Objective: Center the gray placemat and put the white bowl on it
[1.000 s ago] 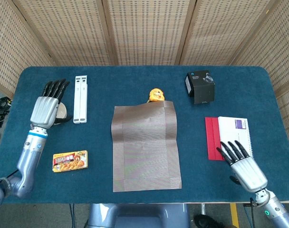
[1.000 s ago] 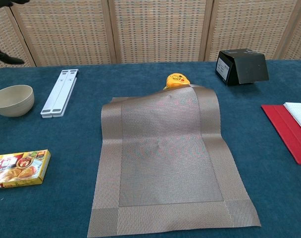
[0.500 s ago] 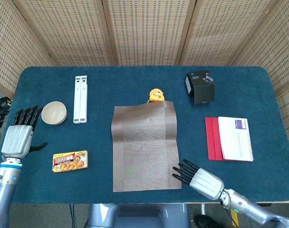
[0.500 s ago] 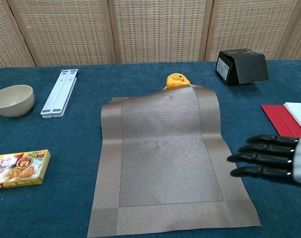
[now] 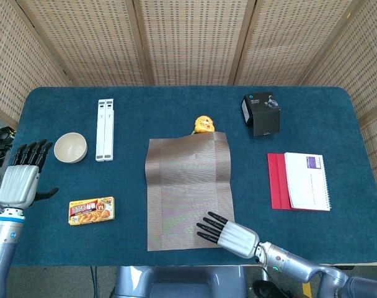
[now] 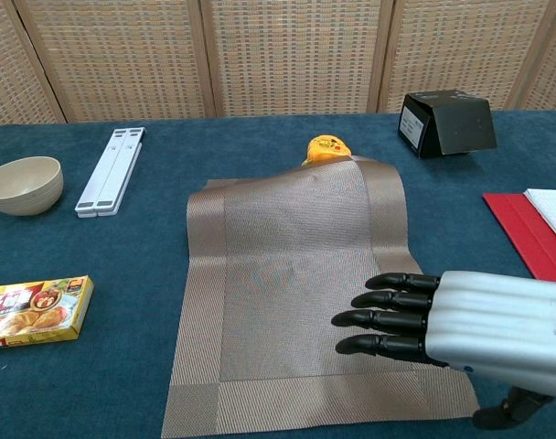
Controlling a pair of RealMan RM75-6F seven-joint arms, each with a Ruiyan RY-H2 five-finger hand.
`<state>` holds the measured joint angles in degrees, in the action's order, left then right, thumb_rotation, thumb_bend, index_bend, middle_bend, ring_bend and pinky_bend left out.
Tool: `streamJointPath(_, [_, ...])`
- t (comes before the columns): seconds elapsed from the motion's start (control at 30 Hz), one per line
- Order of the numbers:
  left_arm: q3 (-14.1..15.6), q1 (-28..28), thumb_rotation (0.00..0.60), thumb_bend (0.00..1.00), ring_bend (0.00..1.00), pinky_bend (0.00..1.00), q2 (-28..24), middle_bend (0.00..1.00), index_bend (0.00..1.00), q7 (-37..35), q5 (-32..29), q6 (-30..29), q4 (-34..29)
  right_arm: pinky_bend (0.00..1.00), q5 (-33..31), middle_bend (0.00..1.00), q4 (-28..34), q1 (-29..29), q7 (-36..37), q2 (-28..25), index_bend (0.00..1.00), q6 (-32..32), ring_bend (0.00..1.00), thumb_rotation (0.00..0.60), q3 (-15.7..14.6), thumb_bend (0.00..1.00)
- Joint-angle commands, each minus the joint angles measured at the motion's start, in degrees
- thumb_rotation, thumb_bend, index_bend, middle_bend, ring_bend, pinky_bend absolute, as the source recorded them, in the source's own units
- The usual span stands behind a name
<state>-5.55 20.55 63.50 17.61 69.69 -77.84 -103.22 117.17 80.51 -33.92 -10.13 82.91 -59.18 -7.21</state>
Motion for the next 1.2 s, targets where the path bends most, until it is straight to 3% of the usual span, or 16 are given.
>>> streamJointPath(0.03, [-0.17,-0.12,0.600,0.00,0.00,0.00,0.03,0.00,0.00,-0.06,0.11,0.08,0.03,0.00,-0.65,0.00,-0.60,-0.46,-0.13,0.76,0.03,0.50,0.00,0.600,-0.20,0.00])
streamJointPath(0.67, [-0.81,-0.70,0.600,0.00,0.00,0.00,0.22,0.00,0.00,0.19,0.84,0.96,-0.09,0.00,-3.56,0.00,-4.90,-1.60,-0.64,4.23,0.03,-0.33,0.00,0.600,-1.56,0.03])
streamJointPath(0.93, [-0.89,-0.86,0.600,0.00,0.00,0.00,0.16,0.00,0.00,-0.03,1.30,1.40,-0.25,0.00,-3.66,0.00,-6.33,-1.84,1.09,4.78,0.04,-3.19,0.00,0.600,-1.93,0.55])
streamJointPath(1.1, [-0.96,-0.91,0.600,0.00,0.00,0.00,0.11,0.00,0.00,-0.04,1.48,1.64,-0.33,0.00,-3.90,0.00,-7.32,-1.89,1.61,5.04,0.04,-3.92,0.00,0.600,-2.40,0.71])
streamJointPath(1.2, [-0.94,-0.97,0.600,0.00,0.00,0.00,0.08,0.00,0.00,0.01,1.66,1.71,-0.38,0.00,-4.07,0.00,-8.03,-1.83,1.55,5.28,0.04,-4.09,0.00,0.600,-2.71,0.72])
